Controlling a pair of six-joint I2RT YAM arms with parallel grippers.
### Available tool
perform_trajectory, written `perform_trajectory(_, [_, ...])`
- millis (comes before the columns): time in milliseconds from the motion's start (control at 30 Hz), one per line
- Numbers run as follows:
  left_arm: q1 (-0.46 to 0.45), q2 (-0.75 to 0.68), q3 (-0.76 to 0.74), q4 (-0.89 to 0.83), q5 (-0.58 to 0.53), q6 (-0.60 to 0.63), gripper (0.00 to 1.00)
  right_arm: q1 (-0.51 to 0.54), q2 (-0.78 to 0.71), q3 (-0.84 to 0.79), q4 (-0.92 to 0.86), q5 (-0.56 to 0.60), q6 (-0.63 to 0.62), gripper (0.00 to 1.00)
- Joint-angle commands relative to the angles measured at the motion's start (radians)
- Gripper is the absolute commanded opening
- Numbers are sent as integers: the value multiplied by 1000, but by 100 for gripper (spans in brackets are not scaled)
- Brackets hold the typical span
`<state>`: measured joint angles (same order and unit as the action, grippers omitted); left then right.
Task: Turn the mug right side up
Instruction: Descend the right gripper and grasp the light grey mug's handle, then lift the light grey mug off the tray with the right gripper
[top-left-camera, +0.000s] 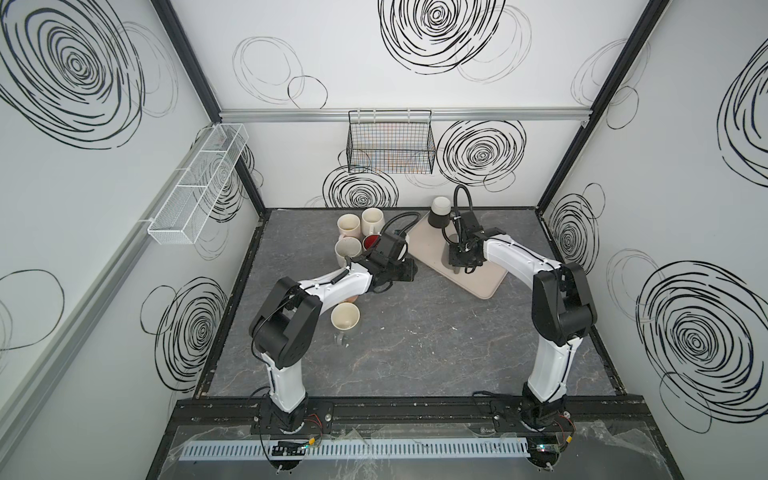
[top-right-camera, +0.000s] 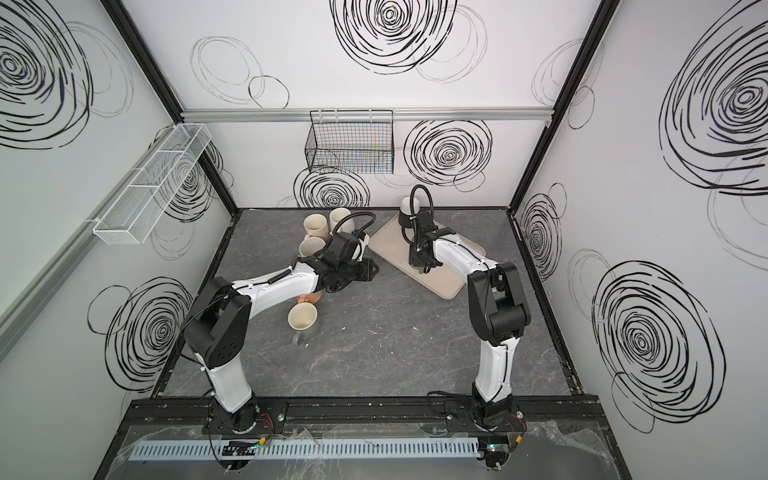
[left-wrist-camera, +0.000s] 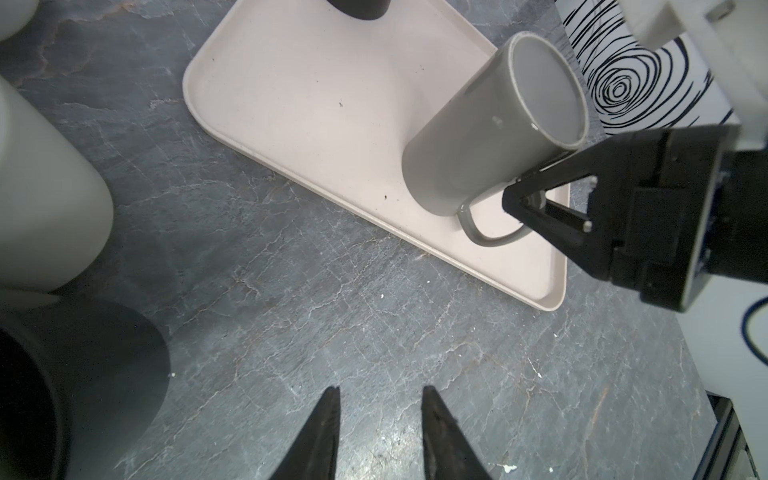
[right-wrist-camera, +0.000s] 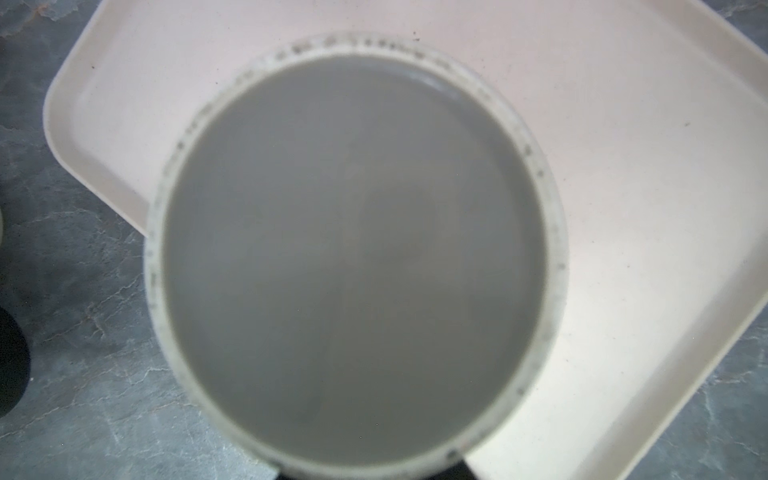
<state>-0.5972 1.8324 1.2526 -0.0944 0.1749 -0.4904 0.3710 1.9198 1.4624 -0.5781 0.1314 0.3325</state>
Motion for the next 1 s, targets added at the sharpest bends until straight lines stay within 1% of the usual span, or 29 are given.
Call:
perform_trajectory(0, [4,-33,-9,44,-9,14,36,-3,3,30,-38,44,-36,21])
perform_trajectory(167, [2,-43,-12,47,-13,13,36,-4,-12,31,-29,46,-71,2])
perform_trajectory(200, [2,-48,-13,47,-16,13,36,-3,-18,29,-25,46,-76,0])
perform_trajectory(300, [2,-64,-17,54,-24,13,36,-5,-56,7,14,23,-96,0])
perform_trajectory(400, [-4,-97,-38,85,-55,14,36,-10,-121,-53,104,-32,-99,0])
perform_trajectory(633, [-7,-198,-112,196,-92,10,42,-70,-308,-243,361,-198,1,0])
perform_trajectory(800, [-17,-252,-134,247,-72,41,47,-97,-428,-353,512,-271,50,0])
perform_trajectory(967, [-12,-317,-200,393,-11,13,53,-133,-533,-431,650,-407,129,0])
